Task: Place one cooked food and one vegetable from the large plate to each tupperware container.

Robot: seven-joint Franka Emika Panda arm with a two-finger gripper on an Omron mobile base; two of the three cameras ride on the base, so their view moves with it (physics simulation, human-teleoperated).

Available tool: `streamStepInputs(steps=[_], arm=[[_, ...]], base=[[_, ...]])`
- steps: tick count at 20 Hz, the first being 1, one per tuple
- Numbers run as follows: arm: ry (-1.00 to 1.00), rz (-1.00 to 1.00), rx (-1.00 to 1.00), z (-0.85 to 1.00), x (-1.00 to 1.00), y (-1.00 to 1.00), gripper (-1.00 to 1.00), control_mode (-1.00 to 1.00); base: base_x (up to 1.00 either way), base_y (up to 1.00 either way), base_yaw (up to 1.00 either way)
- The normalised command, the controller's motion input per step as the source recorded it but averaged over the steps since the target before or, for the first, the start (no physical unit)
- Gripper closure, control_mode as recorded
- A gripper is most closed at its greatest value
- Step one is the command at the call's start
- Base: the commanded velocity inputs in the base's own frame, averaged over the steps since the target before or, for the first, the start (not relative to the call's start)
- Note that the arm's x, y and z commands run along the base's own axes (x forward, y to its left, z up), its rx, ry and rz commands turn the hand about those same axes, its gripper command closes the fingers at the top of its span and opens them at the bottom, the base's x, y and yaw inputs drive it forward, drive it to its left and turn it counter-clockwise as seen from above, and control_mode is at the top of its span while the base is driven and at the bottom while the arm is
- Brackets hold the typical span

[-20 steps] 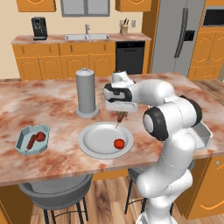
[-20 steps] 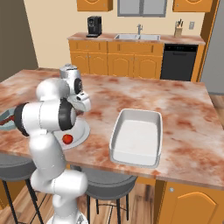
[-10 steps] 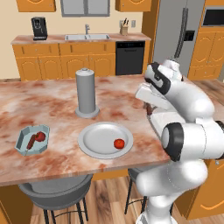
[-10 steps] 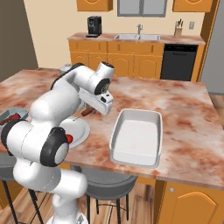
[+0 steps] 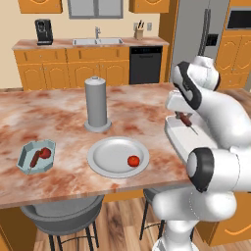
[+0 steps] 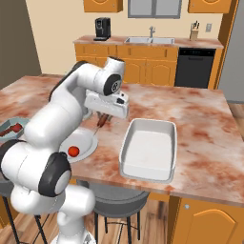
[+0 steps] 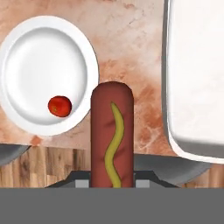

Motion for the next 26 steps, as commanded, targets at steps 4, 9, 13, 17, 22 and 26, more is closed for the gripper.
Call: streamStepInputs(steps=[4,9,13,17,22,26], arm=[[-0.03,0.02,-0.06,-0.66,0.04,-0.81,1.0,-1.0],[0.06,0.0,-0.02,-0.08,0.41,-0.86,1.0,-1.0],[0.02,-0.09,-0.24,-0.29,0.59,-0.48,1.0,-1.0],[0.0,-0.06,-0.14,-0.6,0.53,-0.76,1.0,-1.0],[-0.02,-0.01,-0.02,-0.26,0.16,-0.56,1.0,-1.0],[-0.01,0.0,0.0,-0.53,0.0,-0.04,1.0,-1.0]], base=[[0.0,0.0,0.0],[0.0,0.0,0.0],[0.0,0.0,0.0],[0.0,0.0,0.0],[0.0,0.0,0.0],[0.0,0.0,0.0]])
